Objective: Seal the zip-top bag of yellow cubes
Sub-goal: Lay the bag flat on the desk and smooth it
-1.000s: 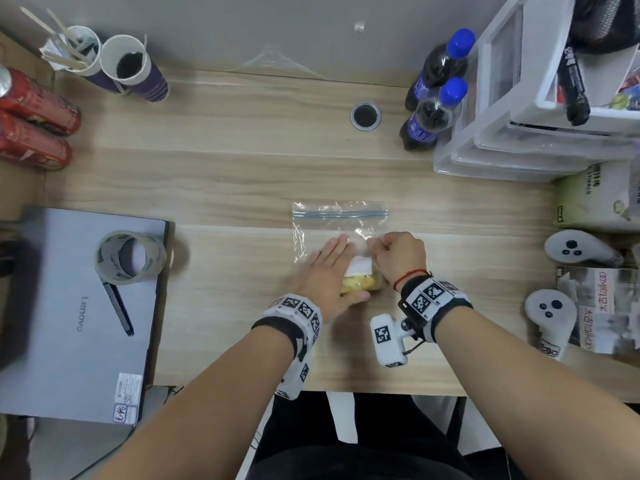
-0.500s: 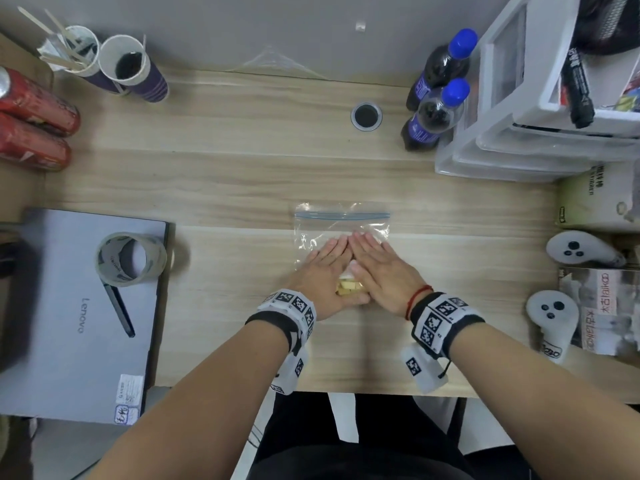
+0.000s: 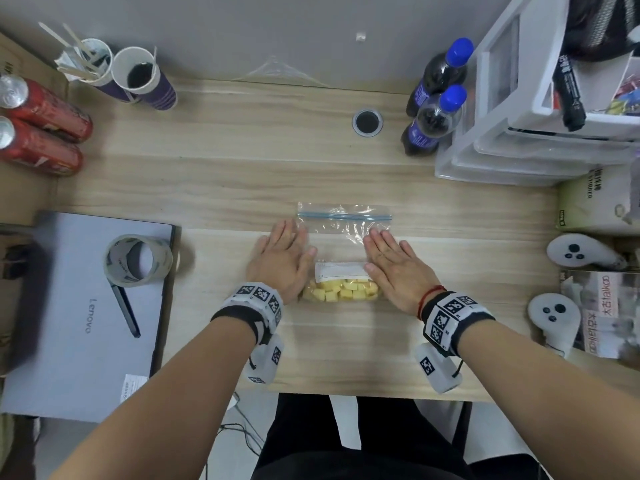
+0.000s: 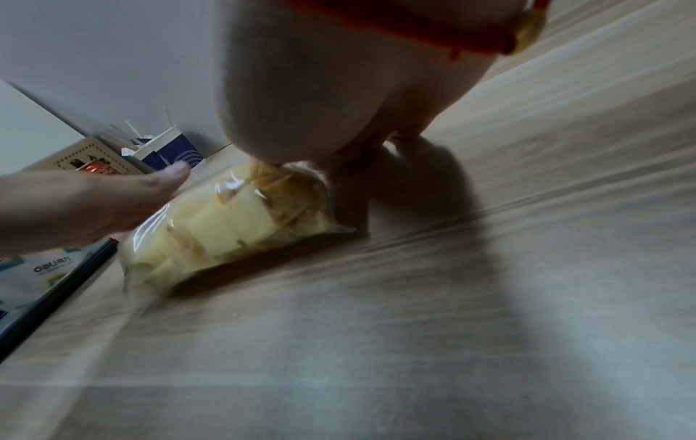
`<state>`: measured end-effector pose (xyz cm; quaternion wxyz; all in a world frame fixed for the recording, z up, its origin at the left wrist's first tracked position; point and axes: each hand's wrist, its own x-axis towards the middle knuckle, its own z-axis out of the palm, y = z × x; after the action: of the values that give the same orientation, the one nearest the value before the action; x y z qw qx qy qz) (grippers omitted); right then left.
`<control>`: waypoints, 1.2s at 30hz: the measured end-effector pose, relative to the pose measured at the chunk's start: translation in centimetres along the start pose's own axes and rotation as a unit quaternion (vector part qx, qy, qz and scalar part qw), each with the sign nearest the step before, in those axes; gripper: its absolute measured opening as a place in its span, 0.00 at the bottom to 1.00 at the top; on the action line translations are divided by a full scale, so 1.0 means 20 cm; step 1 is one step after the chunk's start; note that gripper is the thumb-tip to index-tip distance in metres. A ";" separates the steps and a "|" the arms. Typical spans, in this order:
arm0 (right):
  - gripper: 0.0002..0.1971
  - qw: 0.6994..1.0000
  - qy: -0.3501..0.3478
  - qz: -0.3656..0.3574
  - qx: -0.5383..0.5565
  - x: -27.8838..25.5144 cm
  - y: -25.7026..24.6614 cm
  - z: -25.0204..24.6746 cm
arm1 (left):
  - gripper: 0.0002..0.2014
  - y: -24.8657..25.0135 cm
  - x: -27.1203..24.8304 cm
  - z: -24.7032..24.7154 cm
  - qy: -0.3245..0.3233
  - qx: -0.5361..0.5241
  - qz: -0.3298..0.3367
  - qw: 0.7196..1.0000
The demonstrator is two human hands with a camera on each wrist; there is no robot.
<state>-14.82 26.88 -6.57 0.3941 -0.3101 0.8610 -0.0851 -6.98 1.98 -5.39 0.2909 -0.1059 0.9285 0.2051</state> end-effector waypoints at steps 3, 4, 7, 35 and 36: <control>0.34 1.000 0.007 0.001 -0.001 0.00 -0.01 0.00 | 0.31 0.18 0.04 -0.04 0.004 0.038 0.117 0.992; 0.35 1.000 0.010 -0.001 0.001 0.01 -0.01 -0.01 | 0.31 0.25 0.05 -0.04 -0.035 0.041 0.174 0.983; 0.37 1.000 0.009 -0.001 0.003 0.01 -0.02 0.00 | 0.33 0.28 0.12 -0.01 -0.134 0.029 0.207 0.969; 0.29 0.999 -0.025 -0.004 -0.028 0.03 0.00 -0.07 | 0.39 -0.03 0.15 -0.05 -0.118 0.120 0.031 0.985; 0.29 0.999 -0.021 0.008 -0.023 0.02 0.04 -0.08 | 0.41 -0.02 0.15 -0.05 -0.121 0.121 0.030 0.985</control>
<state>-16.52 27.05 -6.00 0.4054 -0.3143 0.8566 -0.0558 -9.81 0.88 -6.46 0.4059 -0.0162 0.9070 0.1112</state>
